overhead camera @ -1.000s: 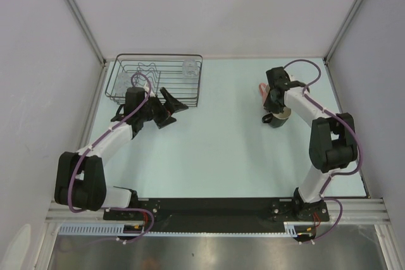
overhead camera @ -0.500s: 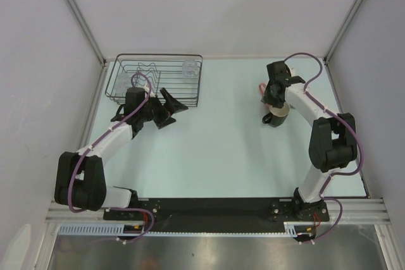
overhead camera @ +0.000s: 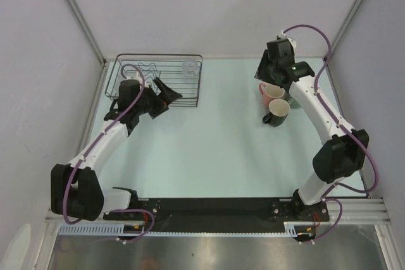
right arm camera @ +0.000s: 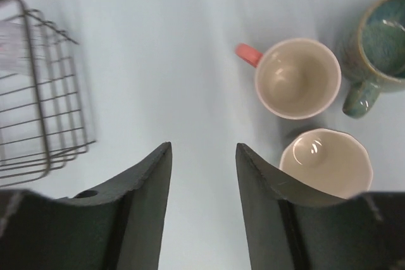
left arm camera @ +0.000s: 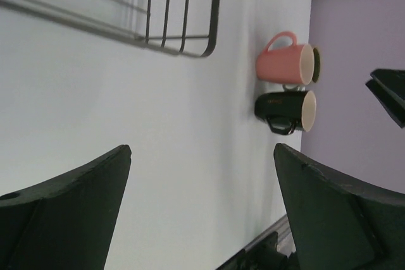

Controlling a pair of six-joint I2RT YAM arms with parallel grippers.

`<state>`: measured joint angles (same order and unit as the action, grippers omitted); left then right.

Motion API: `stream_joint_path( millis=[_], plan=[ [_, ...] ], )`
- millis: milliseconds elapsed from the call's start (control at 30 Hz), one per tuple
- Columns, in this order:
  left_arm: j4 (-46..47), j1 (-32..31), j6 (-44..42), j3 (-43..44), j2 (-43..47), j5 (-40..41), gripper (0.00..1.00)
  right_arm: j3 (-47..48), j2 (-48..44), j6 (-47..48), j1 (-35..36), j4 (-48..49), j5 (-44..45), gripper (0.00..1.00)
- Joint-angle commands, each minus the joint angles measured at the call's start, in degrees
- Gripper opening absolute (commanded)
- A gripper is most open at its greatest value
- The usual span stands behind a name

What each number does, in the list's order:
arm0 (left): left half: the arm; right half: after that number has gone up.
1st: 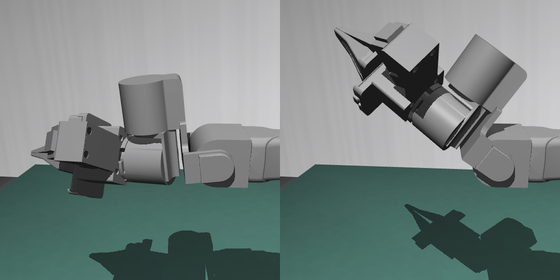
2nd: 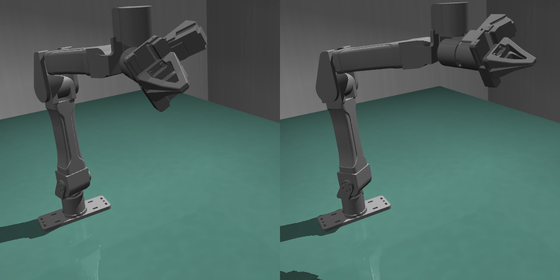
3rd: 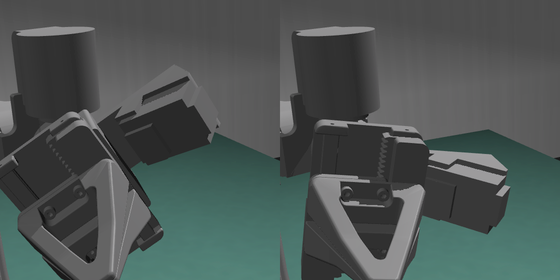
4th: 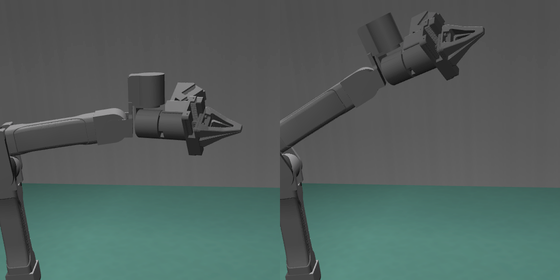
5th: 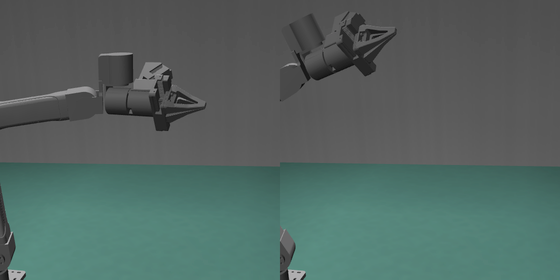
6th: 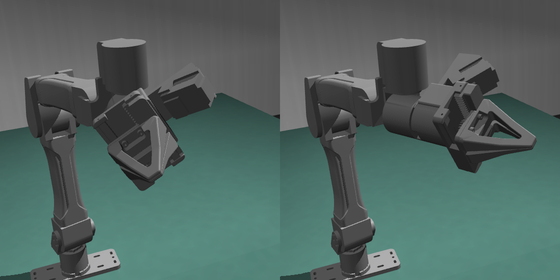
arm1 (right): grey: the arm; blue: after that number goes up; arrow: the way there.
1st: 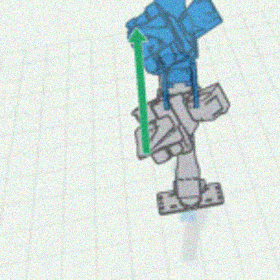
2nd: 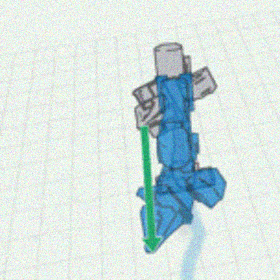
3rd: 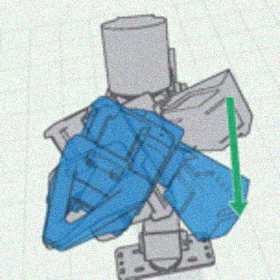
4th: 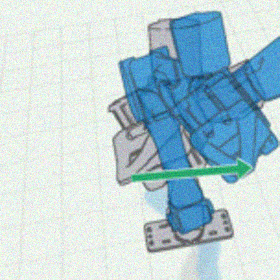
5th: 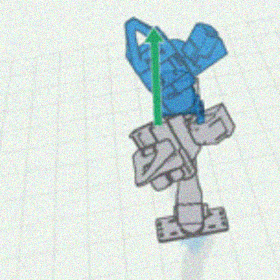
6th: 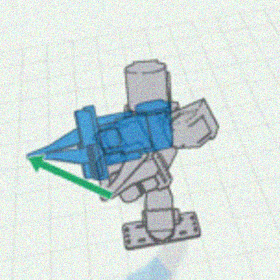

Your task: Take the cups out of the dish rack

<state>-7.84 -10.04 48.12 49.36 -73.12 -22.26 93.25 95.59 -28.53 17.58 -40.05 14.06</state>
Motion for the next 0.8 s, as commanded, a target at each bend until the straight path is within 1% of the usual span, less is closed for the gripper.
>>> stream_joint_path(
  millis=[0,67,100,133,167,200,233,267,333,367,400,433,467,533,633,700,767],
  plan=[
    [-0.42,0.29,-3.20,9.06,1.06,6.43,1.00,4.31,-5.06,1.29,1.05,-1.87,-2.89,0.52],
    [-1.83,0.29,-5.47,12.41,-1.75,7.75,1.00,3.78,-6.20,0.85,1.66,-1.17,-5.78,0.57],
    [-2.53,0.20,-6.71,16.43,-3.07,8.89,1.00,3.17,-7.60,0.76,1.93,0.40,-6.85,0.58],
    [-4.71,0.03,-8.03,18.82,-6.47,9.77,1.00,1.08,-8.31,0.33,2.10,1.20,-7.90,0.61],
    [-6.30,-0.24,-10.91,21.45,-8.16,10.91,1.00,0.10,-9.10,0.06,2.28,1.90,-10.09,0.62],
    [-7.88,-0.85,-12.51,26.52,-10.35,13.19,1.00,-1.13,-10.41,-0.03,2.63,3.56,-11.15,0.62],
    [-10.25,-1.20,-14.09,28.75,-13.59,14.43,1.00,-3.14,-11.12,-0.03,2.89,4.19,-11.95,0.63],
    [-11.05,-1.73,-17.15,30.60,-15.45,16.09,1.00,-4.12,-11.65,0.14,3.24,5.06,-13.09,0.63],
    [-12.55,-2.96,-20.33,35.35,-18.10,20.57,1.00,-6.05,-12.88,0.67,3.60,5.86,-15.10,0.63],
    [-13.34,-3.40,-22.78,36.93,-21.33,21.98,1.00,-6.67,-13.23,1.02,4.03,6.12,-16.25,0.63],
    [-14.39,-4.10,-23.76,39.90,-22.75,22.17,1.00,-7.03,-13.67,1.29,5.08,6.48,-16.70,0.63],
    [-14.75,-4.54,-24.73,41.41,-24.51,25.39,1.00,-7.29,-13.85,1.38,5.79,6.57,-16.79,0.63],
    [-15.01,-4.98,-26.83,42.91,-27.48,26.38,1.00,-7.64,-13.85,1.81,6.58,6.74,-16.88,0.63],
    [-15.54,-7.09,-30.08,47.39,-30.75,30.15,1.00,-7.82,-13.94,1.99,8.95,6.74,-16.88,0.63],
    [-16.42,-9.46,-33.08,53.98,-37.43,33.24,1.00,-8.00,-13.68,2.43,12.28,7.01,-17.14,0.63],
    [-17.21,-10.34,-33.70,58.27,-42.07,35.35,1.00,-7.91,-13.68,3.22,13.52,7.18,-16.97,0.64],
    [-17.39,-10.61,-33.79,60.49,-44.46,36.23,1.00,-7.82,-13.68,3.57,14.49,7.27,-17.14,0.64]
  ],
)
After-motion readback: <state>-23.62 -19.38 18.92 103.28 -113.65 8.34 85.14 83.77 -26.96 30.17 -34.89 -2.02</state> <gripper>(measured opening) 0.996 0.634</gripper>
